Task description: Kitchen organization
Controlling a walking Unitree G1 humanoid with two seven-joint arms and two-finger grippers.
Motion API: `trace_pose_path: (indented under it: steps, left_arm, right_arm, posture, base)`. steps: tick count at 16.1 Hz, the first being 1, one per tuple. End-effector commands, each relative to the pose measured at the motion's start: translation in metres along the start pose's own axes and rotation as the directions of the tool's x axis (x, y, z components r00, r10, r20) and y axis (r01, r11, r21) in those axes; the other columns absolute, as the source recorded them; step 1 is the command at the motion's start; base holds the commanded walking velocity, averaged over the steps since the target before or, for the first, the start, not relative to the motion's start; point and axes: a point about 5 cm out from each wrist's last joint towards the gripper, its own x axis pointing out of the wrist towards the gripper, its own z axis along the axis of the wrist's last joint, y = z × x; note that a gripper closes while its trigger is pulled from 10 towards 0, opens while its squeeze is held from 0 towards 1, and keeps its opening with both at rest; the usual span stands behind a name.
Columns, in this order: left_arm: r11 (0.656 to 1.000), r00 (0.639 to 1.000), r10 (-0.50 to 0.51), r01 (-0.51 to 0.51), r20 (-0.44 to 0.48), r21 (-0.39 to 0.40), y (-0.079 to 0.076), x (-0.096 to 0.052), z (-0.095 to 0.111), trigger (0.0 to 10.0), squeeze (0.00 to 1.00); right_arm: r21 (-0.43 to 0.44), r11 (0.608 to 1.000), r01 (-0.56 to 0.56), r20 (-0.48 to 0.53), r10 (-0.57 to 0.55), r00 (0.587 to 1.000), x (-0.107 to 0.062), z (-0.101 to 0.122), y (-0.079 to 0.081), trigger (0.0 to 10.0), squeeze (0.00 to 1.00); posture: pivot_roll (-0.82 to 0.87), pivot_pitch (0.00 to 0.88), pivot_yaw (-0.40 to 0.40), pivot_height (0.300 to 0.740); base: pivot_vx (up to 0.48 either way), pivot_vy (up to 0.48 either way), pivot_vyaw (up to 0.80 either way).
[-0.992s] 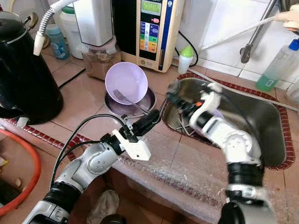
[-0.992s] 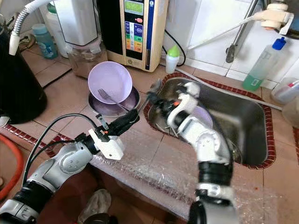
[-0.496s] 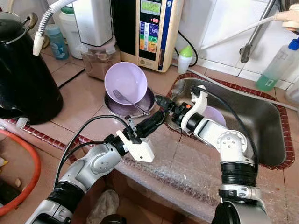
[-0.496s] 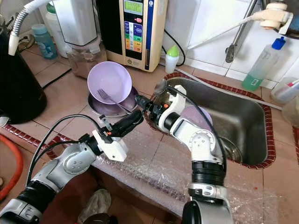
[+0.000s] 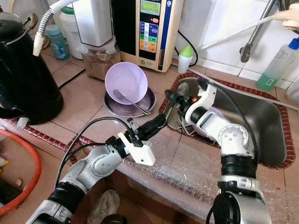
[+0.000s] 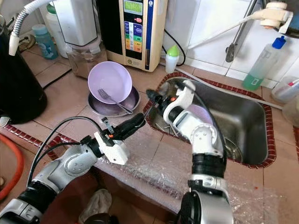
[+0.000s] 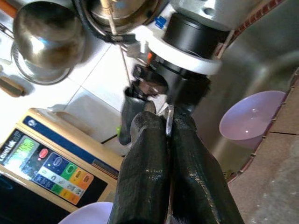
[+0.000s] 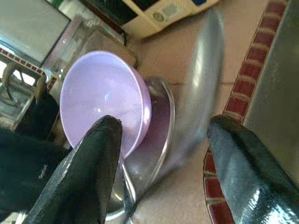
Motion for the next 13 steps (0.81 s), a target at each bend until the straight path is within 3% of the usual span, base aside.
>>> trace_pose_path:
  steps: [1, 13]
  left_arm:
    - [1.000, 1.000, -0.010, 0.009, 0.023, 0.023, 0.0030, 0.0040, 0.0012, 8.6, 0.00]
    - [1.000, 1.000, -0.016, 0.016, 0.013, 0.019, -0.0011, 0.0055, -0.0015, 9.1, 0.00]
  right_arm:
    - [-0.013, 1.000, 0.021, 0.014, -0.021, 1.000, 0.0020, 0.0056, 0.0016, 0.0, 0.00]
    - [0.011, 0.997, 0.077, 0.022, -0.078, 0.997, 0.0032, 0.0108, -0.0071, 0.0, 0.00]
  posture:
    - [0.02, 0.000, -0.003, 0.740]
    - [0.01, 0.000, -0.003, 0.740]
  base:
    - [0.000, 0.000, 0.00]
    - [0.000, 0.000, 0.00]
